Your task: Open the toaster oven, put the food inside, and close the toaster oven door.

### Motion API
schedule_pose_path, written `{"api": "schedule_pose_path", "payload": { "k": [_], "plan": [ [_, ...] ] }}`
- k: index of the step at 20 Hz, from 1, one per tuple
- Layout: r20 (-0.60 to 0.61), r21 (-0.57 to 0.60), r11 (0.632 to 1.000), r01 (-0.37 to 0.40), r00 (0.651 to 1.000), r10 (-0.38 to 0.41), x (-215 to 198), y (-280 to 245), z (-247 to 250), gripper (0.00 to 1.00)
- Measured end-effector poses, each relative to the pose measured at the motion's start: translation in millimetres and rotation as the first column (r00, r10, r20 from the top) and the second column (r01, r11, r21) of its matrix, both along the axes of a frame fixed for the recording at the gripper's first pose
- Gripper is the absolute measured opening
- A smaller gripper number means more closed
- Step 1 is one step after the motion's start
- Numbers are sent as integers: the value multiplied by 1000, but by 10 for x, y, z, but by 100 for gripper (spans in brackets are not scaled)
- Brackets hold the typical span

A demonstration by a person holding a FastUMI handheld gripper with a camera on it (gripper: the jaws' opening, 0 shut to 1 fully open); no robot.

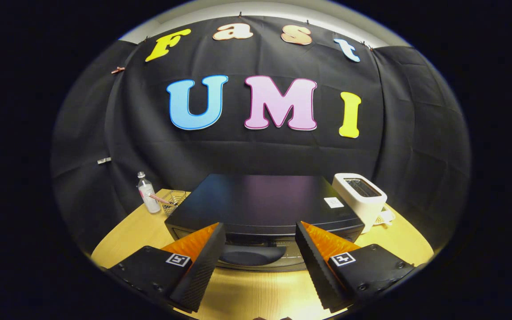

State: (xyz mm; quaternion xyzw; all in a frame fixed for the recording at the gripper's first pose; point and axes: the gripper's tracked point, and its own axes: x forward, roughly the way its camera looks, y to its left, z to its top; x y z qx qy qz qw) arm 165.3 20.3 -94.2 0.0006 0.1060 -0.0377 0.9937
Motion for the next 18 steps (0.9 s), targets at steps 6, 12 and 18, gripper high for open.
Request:
{"api": "schedule_pose_path", "payload": {
  "k": [6,12,18],
  "plan": [
    [-42,18,1000,11,999,-10,140,43,-255,99],
    [-58,27,999,-21,998,22,-7,74,-300,98],
    [-94,31,999,-16,995,19,-372,95,-470,98]
  ]
}}
